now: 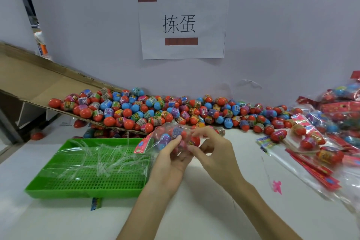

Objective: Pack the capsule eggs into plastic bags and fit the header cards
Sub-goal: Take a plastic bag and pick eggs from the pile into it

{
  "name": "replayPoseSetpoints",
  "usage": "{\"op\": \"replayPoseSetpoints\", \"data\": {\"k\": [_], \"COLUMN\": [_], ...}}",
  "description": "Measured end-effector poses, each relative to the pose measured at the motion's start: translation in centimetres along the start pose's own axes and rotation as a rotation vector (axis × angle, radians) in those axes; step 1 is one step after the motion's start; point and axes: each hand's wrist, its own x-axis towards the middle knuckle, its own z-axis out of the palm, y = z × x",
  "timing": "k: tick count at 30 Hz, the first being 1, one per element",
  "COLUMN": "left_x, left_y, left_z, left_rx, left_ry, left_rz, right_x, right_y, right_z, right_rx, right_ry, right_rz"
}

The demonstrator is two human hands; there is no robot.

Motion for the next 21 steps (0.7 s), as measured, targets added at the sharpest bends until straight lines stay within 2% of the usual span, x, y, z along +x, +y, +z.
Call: {"op": "replayPoseSetpoints", "data": {"k": [5,8,10,14,16,18,21], "left_x": [-0.2,-0.2,-0.1,0.0,0.2,0.4,0.5], "left_y": [-0.4,-0.6,-0.3,-0.2,-0.3,-0.2,0.1], "left_z": [0.3,0.4,0.1,-0.2,-0.3,-0.3,-0.5], "left_rx": [-0.016,0.005,-0.007,-0.007,-0.005,-0.028,-0.098], "left_ry": [-0.072,-0.115,-0.096,-0.068,-0.039,-0.030,-0.067], "left_rz": [-0.066,-0.088,-0.075,-0.059,-0.054,-0.030,-0.022], "right_x": [0.2,0.0,-0.2,-0.3,-0.4,-0.5,-0.4], "right_y": [-0.3,-0.5,-0.3,-0.5,-0.8,-1.1,-1.4], "right_z": [-0.5,-0.5,-0.4,0.1,0.3,0.2,0.2], "right_rx": [-0.056,-0.021,-0.050,-0.184,-0.170,-0.058,-0.009], "right_ry": [0.189,0.225,0.157,-0.119,-0.160,-0.095,0.110], "right_rz": [0.019,0.023,-0.006,-0.022,-0.034,-0.034,-0.074]}}
